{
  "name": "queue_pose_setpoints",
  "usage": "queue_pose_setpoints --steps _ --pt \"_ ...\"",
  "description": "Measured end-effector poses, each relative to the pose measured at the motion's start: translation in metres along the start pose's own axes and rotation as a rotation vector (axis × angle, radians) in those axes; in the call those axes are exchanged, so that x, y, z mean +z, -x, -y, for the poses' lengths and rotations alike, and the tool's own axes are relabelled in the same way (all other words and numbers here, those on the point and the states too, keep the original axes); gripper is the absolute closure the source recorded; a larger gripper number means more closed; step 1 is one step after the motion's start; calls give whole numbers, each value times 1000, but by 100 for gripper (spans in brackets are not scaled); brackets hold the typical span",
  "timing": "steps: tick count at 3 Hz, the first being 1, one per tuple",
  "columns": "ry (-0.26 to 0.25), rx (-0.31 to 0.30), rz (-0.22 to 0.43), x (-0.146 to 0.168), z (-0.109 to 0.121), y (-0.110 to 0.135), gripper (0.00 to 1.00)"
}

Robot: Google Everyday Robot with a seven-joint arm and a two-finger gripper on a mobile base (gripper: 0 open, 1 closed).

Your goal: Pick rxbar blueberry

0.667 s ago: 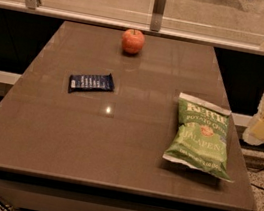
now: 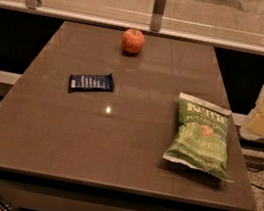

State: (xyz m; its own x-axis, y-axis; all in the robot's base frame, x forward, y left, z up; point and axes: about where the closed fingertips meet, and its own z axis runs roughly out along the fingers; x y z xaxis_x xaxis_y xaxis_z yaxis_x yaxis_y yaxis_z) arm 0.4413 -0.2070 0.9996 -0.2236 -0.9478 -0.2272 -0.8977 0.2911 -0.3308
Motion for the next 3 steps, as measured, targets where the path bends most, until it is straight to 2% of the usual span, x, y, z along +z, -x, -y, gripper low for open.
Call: queue_pose_setpoints --steps 1,2,3 --pt "-55 29 17 -5 4 11 0" --pt "-85 34 31 -5 9 28 0" --pt "-73 8 32 7 16 48 0"
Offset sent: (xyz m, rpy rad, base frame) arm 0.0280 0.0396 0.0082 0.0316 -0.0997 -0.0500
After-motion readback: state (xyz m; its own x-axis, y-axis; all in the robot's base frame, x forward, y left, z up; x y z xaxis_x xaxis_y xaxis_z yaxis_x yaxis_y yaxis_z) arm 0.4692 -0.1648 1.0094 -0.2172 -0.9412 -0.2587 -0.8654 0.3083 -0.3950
